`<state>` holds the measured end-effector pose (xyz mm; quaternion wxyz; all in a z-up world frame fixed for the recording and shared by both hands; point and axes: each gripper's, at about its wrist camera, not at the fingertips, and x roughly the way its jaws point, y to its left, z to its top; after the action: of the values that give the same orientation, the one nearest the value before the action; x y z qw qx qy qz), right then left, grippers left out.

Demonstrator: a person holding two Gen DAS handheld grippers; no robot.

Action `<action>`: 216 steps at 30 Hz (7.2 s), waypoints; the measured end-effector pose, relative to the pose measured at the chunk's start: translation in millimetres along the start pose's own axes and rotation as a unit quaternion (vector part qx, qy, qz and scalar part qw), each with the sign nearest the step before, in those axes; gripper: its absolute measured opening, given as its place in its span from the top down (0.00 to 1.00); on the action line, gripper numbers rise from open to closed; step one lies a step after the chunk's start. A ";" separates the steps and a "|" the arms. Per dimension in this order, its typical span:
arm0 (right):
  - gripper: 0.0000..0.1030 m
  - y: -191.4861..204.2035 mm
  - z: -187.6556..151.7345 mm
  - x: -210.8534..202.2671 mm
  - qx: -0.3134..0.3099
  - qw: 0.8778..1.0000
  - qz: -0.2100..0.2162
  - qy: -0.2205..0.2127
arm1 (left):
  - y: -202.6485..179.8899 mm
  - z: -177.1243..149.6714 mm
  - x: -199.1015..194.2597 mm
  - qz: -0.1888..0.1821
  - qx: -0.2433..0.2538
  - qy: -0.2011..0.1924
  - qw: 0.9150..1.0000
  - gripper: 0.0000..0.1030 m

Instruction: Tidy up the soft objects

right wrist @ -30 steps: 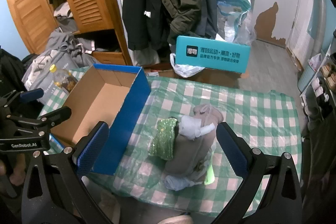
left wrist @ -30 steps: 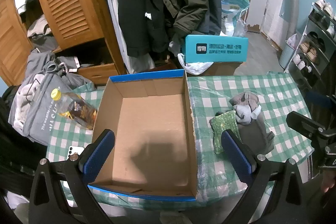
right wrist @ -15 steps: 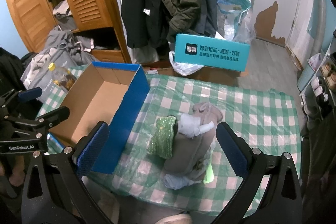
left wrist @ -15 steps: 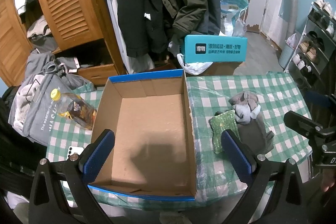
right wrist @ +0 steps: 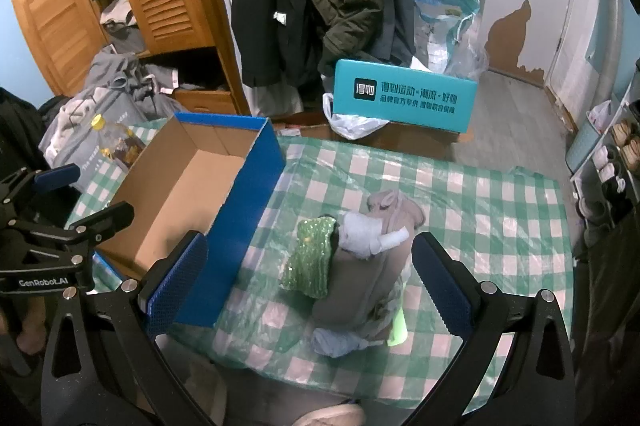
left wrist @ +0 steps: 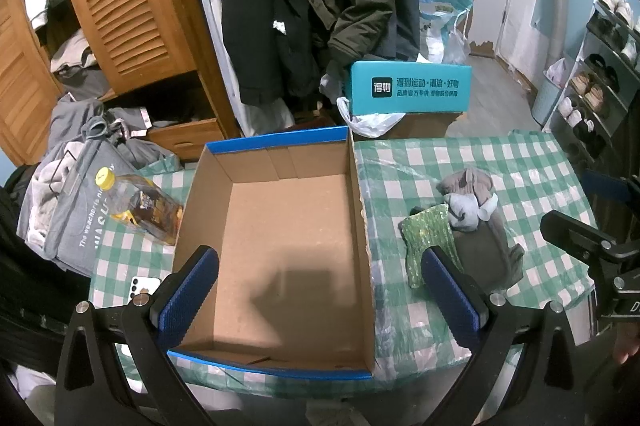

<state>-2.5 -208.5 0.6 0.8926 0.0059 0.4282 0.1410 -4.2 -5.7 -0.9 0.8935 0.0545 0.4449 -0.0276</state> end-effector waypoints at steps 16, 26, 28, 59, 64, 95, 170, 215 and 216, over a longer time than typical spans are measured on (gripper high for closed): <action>0.02 0.3 0.8 0.3 0.000 1.000 0.000 0.003 | -0.5 1.5 0.0 0.000 0.001 0.001 1.000 0.01; 0.02 0.5 1.2 0.5 0.000 1.000 0.000 0.005 | -1.4 0.6 0.3 0.000 0.000 0.002 1.000 0.01; 0.02 0.5 1.1 0.7 0.000 1.000 0.000 0.006 | -2.6 -1.4 0.6 -0.001 0.000 0.002 1.000 0.01; 0.02 -38.8 -5.2 12.9 0.002 0.998 -0.044 0.052 | -42.1 2.2 44.3 -0.034 0.010 0.079 0.996 0.01; 0.02 -53.6 1.2 16.3 0.013 0.997 -0.031 0.068 | -53.4 6.7 57.8 -0.037 0.015 0.097 0.994 0.01; 0.07 -105.7 12.7 105.2 0.075 0.977 -0.034 0.199 | -117.6 22.0 166.5 -0.067 0.022 0.212 0.975 0.01; 0.78 -128.1 1.7 139.4 0.151 0.959 0.034 0.238 | -130.7 12.3 199.7 -0.128 0.021 0.238 0.963 0.90; 0.78 -79.2 9.0 51.2 0.048 0.987 -0.010 0.155 | -108.6 28.6 83.3 -0.077 0.070 0.095 0.990 0.92; 0.78 -77.2 10.0 49.4 0.046 0.987 -0.010 0.153 | -106.9 28.7 82.1 -0.075 0.070 0.093 0.990 0.92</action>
<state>53.5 -268.9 -40.8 0.8169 0.0210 0.5654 0.1120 57.5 -115.3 -57.0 0.8378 0.0860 0.5256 -0.1205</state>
